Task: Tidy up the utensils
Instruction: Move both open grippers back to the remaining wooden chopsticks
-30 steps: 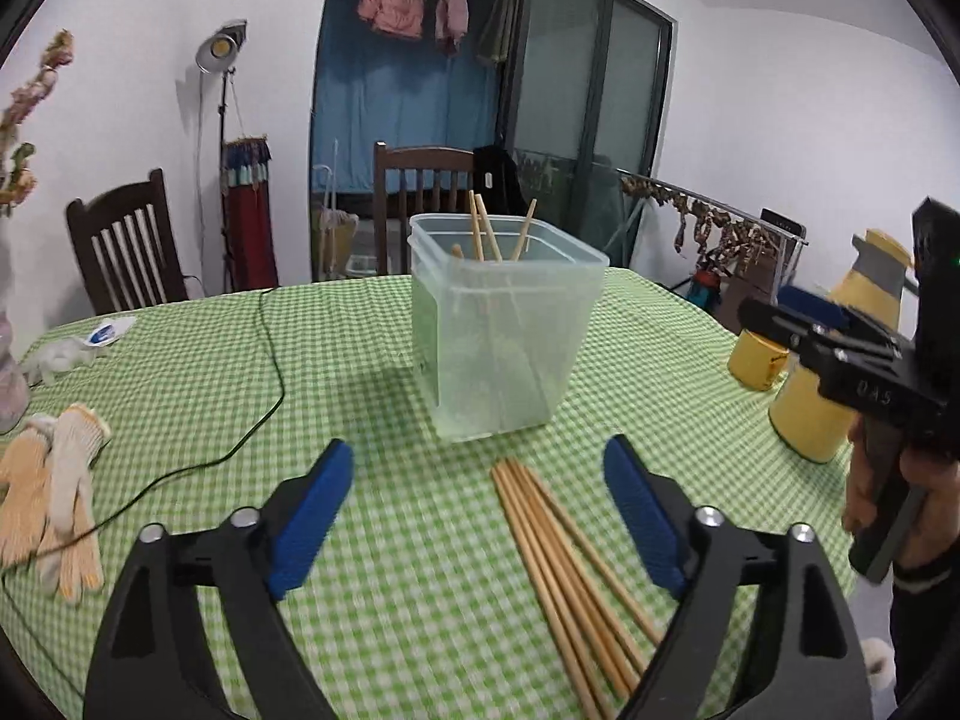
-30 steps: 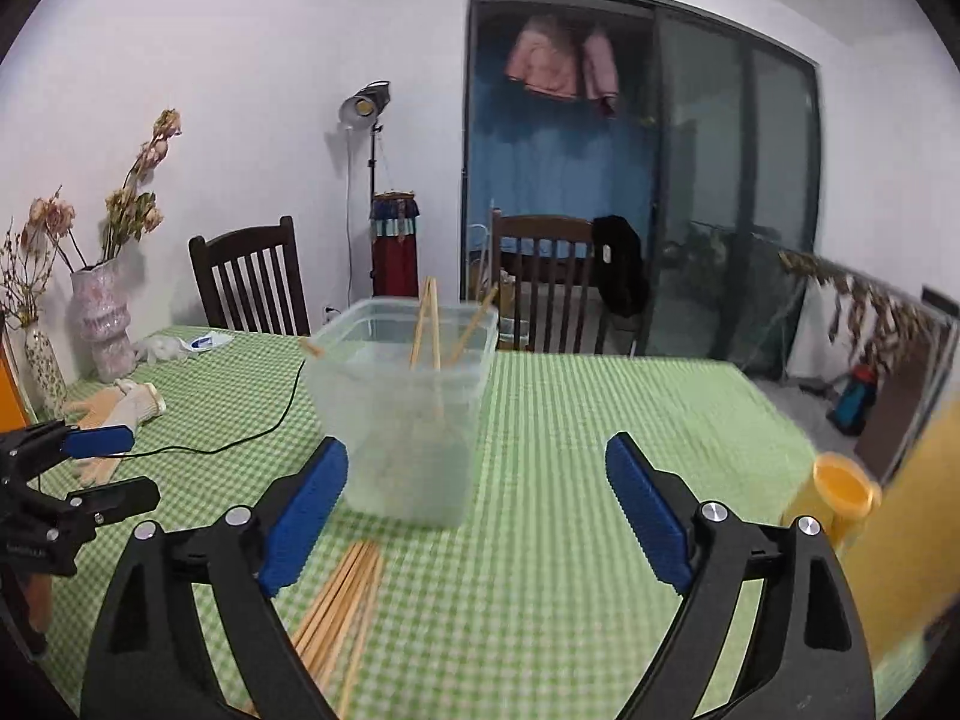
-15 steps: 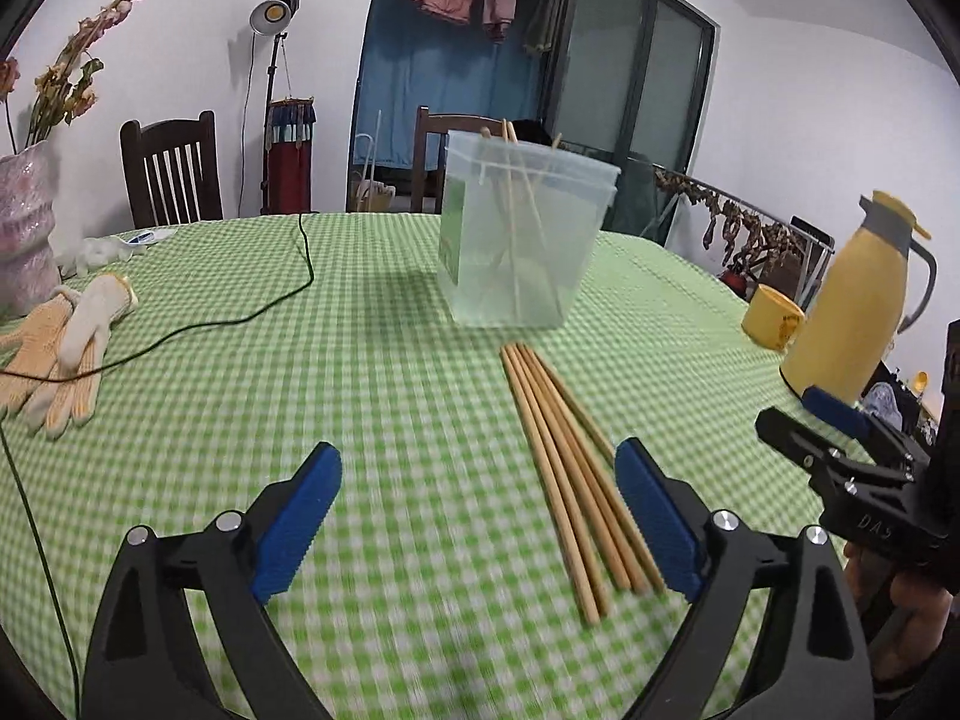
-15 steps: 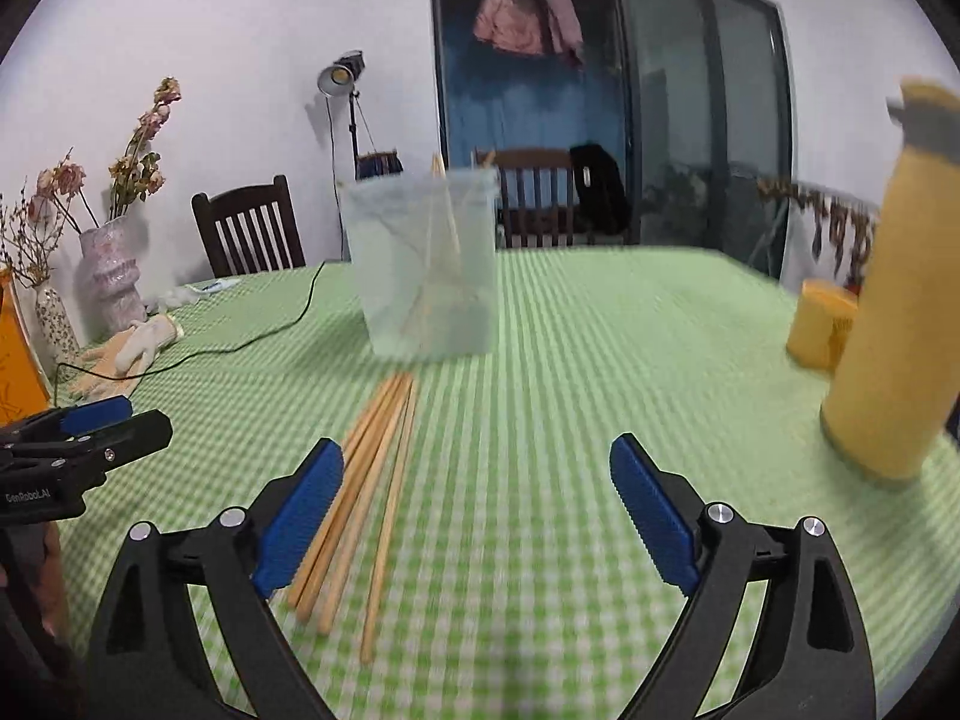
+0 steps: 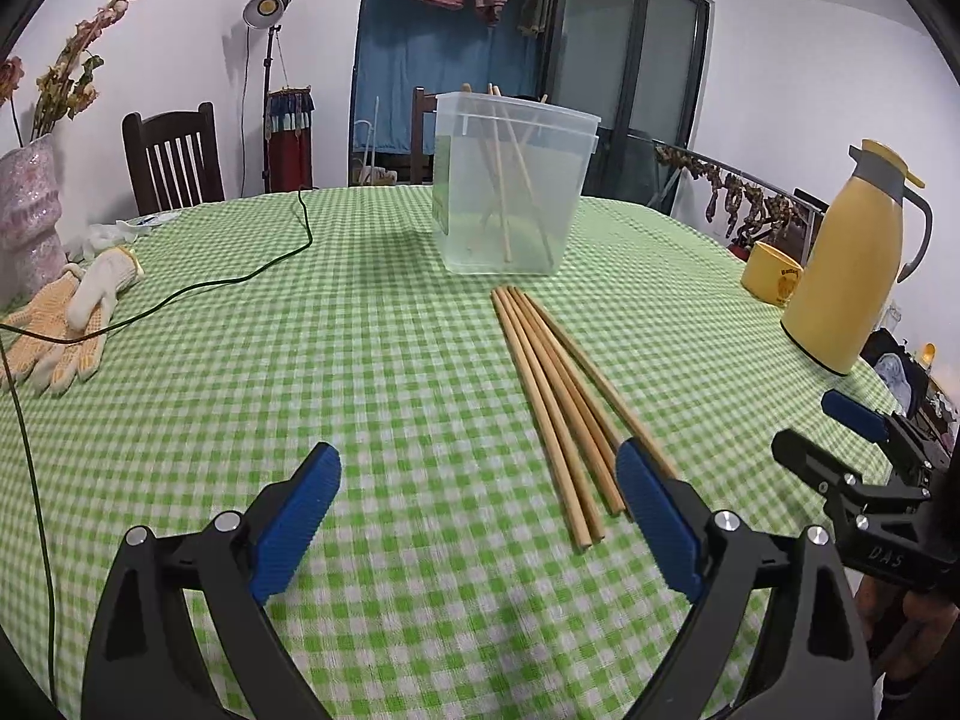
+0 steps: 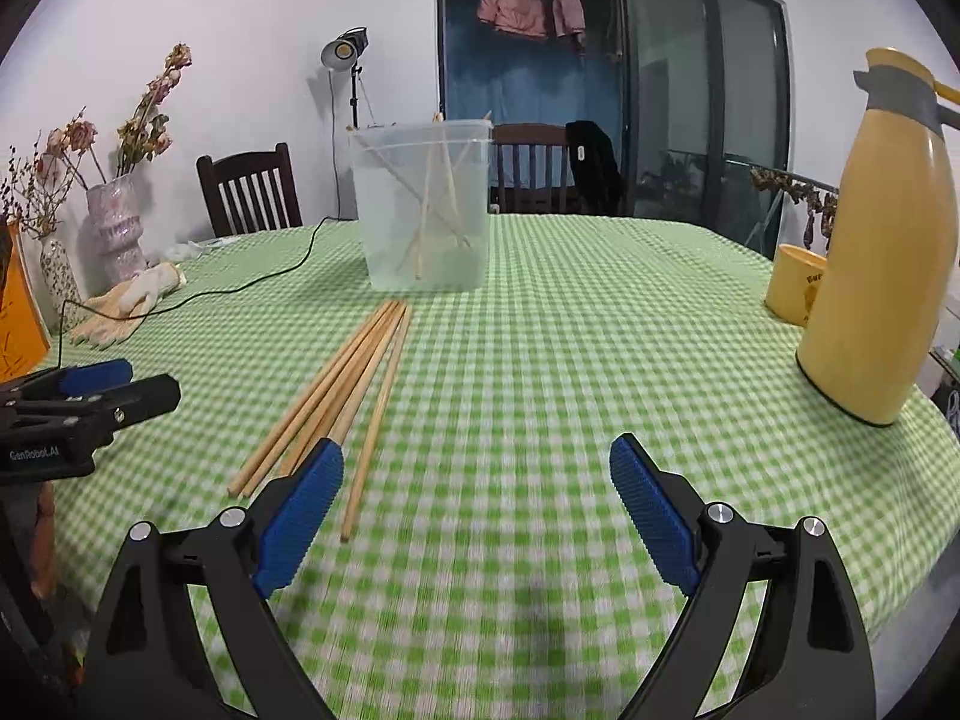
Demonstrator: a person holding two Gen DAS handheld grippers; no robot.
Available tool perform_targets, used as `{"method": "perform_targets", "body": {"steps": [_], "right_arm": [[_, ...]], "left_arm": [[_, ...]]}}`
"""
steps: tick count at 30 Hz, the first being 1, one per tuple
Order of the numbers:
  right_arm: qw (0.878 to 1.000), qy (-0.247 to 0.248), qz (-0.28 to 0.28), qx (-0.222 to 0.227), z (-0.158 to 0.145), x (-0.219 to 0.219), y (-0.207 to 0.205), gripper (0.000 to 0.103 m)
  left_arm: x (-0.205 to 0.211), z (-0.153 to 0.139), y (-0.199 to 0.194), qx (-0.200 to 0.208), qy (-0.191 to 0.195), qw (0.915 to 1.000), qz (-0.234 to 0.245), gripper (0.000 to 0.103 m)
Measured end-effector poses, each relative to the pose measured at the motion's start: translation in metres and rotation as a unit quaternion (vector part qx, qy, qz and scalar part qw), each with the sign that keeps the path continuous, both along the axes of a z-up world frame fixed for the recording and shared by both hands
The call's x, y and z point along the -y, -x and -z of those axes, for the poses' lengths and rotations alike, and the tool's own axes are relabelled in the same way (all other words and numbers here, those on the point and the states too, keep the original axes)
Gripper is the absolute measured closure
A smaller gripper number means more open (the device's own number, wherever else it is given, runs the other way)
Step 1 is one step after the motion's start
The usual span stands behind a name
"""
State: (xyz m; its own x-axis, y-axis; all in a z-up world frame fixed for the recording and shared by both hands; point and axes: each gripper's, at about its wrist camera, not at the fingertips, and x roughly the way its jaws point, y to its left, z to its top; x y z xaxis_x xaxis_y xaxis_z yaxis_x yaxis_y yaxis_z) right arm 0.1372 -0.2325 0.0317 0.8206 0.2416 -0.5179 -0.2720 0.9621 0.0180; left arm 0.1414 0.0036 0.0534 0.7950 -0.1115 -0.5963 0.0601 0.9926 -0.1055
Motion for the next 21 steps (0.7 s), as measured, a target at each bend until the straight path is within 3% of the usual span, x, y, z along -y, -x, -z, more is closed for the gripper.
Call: {"method": "perform_targets", "body": {"steps": [6, 12, 17, 21], "right_arm": [[1.0, 0.015, -0.011, -0.018, 0.006, -0.015, -0.005, 0.016], [0.997, 0.043, -0.045, -0.051, 0.017, -0.031, -0.017, 0.018], [0.992, 0.061, -0.075, -0.077, 0.027, -0.042, -0.023, 0.054], [0.99, 0.058, -0.092, -0.087, 0.031, -0.047, -0.025, 0.067]], "left_arm": [[0.004, 0.005, 0.0, -0.012, -0.01, 0.9998, 0.014, 0.013], [0.011, 0.019, -0.013, -0.049, -0.026, 0.9976, 0.043, 0.013], [0.013, 0.033, -0.025, -0.091, -0.036, 0.9936, 0.056, 0.014], [0.019, 0.039, -0.039, -0.114, -0.043, 0.9899, 0.072, 0.018]]}}
